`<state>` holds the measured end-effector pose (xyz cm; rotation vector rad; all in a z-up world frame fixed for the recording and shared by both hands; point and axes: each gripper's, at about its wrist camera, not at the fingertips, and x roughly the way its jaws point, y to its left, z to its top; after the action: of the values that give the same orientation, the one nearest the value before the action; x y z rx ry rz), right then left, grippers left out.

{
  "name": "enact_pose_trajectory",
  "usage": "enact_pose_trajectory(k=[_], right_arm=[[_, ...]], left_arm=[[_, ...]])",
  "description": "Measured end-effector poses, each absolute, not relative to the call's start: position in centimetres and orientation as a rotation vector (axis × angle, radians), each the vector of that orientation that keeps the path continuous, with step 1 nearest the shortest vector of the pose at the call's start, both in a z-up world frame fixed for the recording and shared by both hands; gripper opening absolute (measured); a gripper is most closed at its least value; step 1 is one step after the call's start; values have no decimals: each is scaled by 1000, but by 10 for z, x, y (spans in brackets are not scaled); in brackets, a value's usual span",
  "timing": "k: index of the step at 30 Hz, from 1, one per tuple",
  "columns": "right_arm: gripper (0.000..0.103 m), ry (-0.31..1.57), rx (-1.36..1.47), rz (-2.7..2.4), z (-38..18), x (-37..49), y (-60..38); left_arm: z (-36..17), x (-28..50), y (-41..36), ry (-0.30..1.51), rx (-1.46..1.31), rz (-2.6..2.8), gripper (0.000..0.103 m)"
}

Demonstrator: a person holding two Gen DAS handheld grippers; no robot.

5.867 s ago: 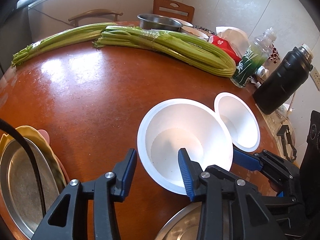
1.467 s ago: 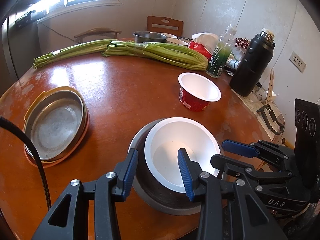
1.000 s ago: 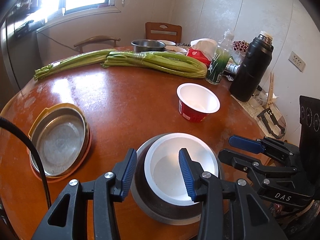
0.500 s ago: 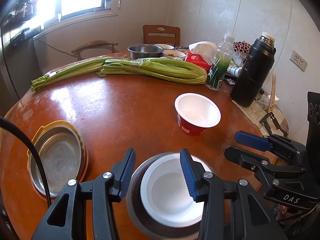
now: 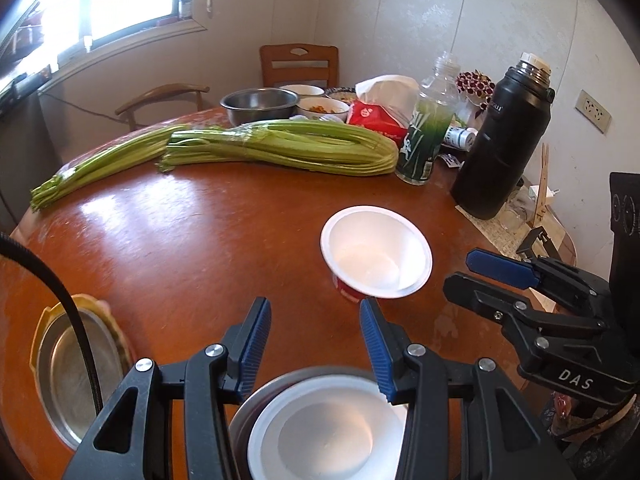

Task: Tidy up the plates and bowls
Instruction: 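Withdraw the left tool up from the nested bowls, then grasp the rim of the white paper bowl with the left tool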

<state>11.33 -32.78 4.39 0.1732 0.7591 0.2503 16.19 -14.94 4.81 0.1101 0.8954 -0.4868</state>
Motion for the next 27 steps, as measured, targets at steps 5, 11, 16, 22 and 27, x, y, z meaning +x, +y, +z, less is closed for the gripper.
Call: enact_pose_trajectory(k=[5, 11, 16, 22, 27], right_arm=[[46, 783, 188, 206, 34, 128, -342], [46, 824, 210, 190, 19, 147, -350], [46, 855, 222, 168, 13, 161, -355], [46, 893, 232, 151, 6, 176, -360], [46, 930, 234, 162, -4, 183, -358]], left_arm=[[42, 176, -162, 919, 116, -502, 46], [34, 190, -168, 951, 107, -503, 46], [24, 202, -168, 997, 107, -486, 46], [21, 214, -169, 1020, 110, -491, 46], [20, 220, -170, 1022, 106, -493, 46]])
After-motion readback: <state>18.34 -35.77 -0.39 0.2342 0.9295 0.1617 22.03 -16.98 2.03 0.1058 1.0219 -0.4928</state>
